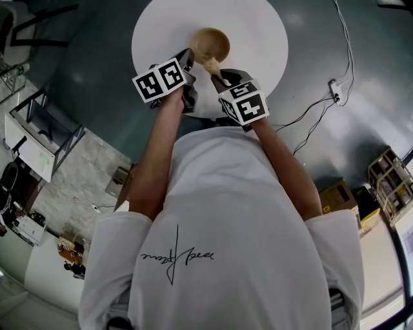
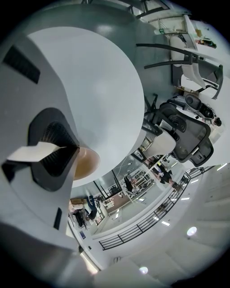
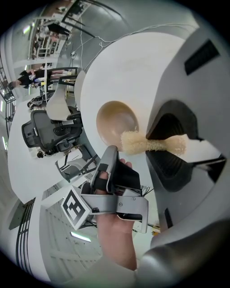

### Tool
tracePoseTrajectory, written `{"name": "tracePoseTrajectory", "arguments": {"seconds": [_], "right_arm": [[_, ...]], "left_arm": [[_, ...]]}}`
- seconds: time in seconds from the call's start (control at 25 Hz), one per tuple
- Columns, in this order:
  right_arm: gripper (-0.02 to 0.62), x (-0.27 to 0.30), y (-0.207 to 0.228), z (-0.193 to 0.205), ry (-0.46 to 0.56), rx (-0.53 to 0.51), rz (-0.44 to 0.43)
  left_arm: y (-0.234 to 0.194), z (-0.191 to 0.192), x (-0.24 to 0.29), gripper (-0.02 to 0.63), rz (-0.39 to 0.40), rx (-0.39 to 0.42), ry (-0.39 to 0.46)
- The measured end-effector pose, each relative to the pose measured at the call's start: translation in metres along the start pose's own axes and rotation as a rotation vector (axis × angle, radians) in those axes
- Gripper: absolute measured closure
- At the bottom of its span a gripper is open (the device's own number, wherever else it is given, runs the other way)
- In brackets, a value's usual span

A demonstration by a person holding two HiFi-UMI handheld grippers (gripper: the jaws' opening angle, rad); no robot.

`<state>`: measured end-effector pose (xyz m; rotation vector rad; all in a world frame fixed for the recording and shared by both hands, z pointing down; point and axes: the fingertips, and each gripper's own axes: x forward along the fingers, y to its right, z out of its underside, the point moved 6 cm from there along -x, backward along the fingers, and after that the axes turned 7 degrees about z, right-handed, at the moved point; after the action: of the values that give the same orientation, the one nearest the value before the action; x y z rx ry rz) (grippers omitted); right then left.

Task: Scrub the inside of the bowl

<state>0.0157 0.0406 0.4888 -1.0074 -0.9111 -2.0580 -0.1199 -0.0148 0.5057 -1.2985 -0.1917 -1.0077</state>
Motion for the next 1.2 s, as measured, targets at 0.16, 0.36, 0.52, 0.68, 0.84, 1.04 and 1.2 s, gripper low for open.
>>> {"name": "tracePoseTrajectory", "arguments": {"seconds": [0.16, 0.36, 0.52, 0.68, 0.84, 1.04, 1.2], "right_arm": [[0.511, 0.0007, -0.0017, -0.0015, 0.0, -0.029, 0.002], [0.511, 0.003, -0.0042, -0.004, -0.002, -0.031, -0.012], [0.511, 0.002, -0.0044, -0.0036, -0.005, -0.032, -0.017], [0.511, 0.0027, -0.0055, -0.0056, -0.006, -0.051, -0.027], [0.511, 0.0038, -0.0057, -0.0063, -0.018, -0.104, -0.057], [0.511, 0.0029, -0.0029, -0.0086, -0.04, -0.125, -0.099], [0.511, 0.0027, -0.002, -0.0054, -0.056, -0.185, -0.121]], "left_arm": [[0.0005, -0.0005, 0.0005, 0.595, 0.003, -0.003, 0.0], [0.0001, -0.0012, 0.001, 0.595, 0.007, -0.012, -0.002], [0.0011, -0.0002, 0.0009, 0.595, 0.009, -0.018, -0.005], [0.0002, -0.0018, 0.001, 0.595, 0.011, -0.019, -0.006], [0.0022, -0.0011, 0.0029, 0.595, 0.015, -0.016, -0.013], [0.0044, -0.0006, 0.0025, 0.594, 0.023, -0.008, -0.024], [0.0014, 0.0022, 0.0032, 0.595, 0.035, -0.024, -0.037]]}}
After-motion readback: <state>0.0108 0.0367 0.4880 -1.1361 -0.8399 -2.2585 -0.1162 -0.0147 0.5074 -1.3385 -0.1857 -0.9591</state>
